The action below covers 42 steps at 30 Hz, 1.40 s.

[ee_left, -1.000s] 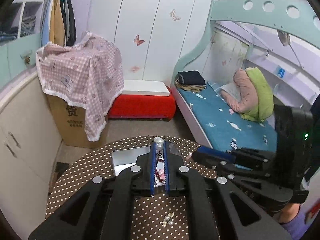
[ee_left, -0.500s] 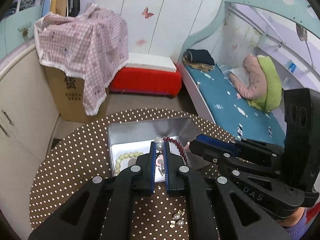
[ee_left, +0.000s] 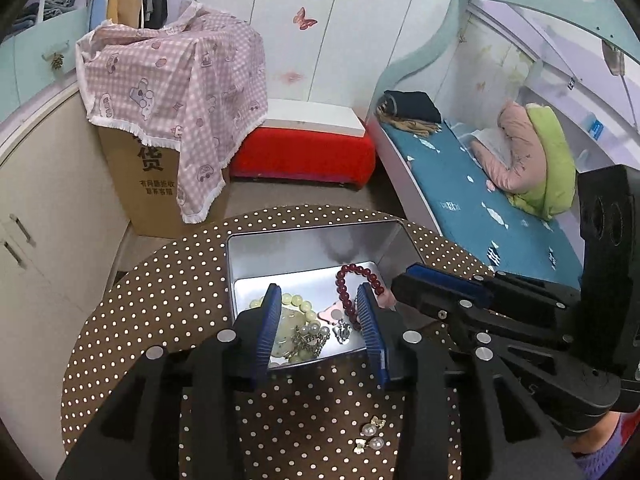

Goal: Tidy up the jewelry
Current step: 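Move both tools back to the last pearl earrings on the table, then grasp a pearl earring with the left tool while the right tool grasps the other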

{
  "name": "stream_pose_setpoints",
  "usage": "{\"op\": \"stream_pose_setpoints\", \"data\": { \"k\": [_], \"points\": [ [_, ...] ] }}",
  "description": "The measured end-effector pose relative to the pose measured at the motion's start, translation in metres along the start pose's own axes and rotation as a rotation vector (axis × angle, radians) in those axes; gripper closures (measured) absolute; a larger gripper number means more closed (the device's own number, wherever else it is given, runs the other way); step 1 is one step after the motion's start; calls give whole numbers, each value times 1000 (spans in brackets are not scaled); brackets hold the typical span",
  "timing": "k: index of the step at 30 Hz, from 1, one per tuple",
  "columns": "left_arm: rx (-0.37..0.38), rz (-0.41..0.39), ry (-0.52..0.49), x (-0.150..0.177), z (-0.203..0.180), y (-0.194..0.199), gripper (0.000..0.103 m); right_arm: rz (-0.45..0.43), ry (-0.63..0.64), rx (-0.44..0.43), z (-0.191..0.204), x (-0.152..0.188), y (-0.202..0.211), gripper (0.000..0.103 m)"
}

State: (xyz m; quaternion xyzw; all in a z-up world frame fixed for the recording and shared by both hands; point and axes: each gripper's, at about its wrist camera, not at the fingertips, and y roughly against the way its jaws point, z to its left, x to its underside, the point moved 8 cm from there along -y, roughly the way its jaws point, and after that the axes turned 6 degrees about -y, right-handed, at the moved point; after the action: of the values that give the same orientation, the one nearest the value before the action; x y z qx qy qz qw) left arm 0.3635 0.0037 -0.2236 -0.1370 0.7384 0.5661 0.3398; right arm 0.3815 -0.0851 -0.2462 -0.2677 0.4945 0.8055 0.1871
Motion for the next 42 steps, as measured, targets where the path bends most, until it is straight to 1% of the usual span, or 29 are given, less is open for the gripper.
{"op": "stream_pose_setpoints", "data": {
  "k": [1, 2, 3, 7, 8, 9, 10, 11, 12, 14, 16, 20, 22, 25, 30, 34, 37, 40, 41, 42],
  "points": [
    [0, -1, 3, 0, 0, 1, 64, -2, 1, -1, 1, 0, 1, 88],
    [-3, -4, 8, 1, 1, 3, 60, -6, 4, 1, 2, 0, 3, 88],
    [-7, -8, 13, 1, 2, 4, 58, -8, 6, 2, 2, -1, 5, 88],
    [-1, -26, 31, 4, 2, 17, 58, -32, 15, 16, 3, -1, 20, 88],
    [1, -31, 34, 6, 1, 20, 55, -42, 21, 21, 5, -1, 26, 87],
    [-1, -39, 37, 7, 0, 24, 50, -48, 25, 23, 5, 0, 30, 86],
    [-6, -48, 39, 8, -1, 27, 47, -56, 31, 30, 6, 0, 36, 83],
    [-11, -63, 39, 9, -3, 33, 46, -71, 36, 38, 6, 2, 43, 74],
    [-11, -73, 39, 12, -5, 38, 46, -82, 37, 43, 6, 2, 49, 64],
    [-17, -82, 34, 17, -10, 44, 46, -102, 49, 59, 5, 8, 62, 59],
    [-36, -90, 25, 27, -14, 50, 46, -111, 49, 67, 2, 13, 71, 59],
    [-10, -85, 36, 48, -26, 54, 46, -105, 45, 89, -9, 37, 82, 55],
    [-23, -80, 25, 62, -33, 52, 46, -94, 49, 105, -14, 50, 83, 54],
    [0, -56, 29, 78, -43, 44, 46, -64, 39, 113, -24, 72, 79, 53],
    [-3, -2, 27, 104, -57, 23, 46, -16, 12, 109, -38, 104, 71, 53],
    [-32, 45, 7, 117, -63, 5, 46, -3, -3, 102, -44, 115, 66, 51],
    [-56, 66, -6, 121, -63, -5, 46, 3, -10, 99, -47, 118, 63, 50],
    [-81, 66, -23, 121, -62, -9, 50, 6, -13, 97, -50, 120, 62, 50],
    [-84, 64, -28, 121, -61, -10, 55, 9, -15, 95, -51, 120, 61, 50],
    [-85, 63, -29, 120, -60, -10, 56, 8, -17, 95, -51, 120, 61, 50]
  ]
}}
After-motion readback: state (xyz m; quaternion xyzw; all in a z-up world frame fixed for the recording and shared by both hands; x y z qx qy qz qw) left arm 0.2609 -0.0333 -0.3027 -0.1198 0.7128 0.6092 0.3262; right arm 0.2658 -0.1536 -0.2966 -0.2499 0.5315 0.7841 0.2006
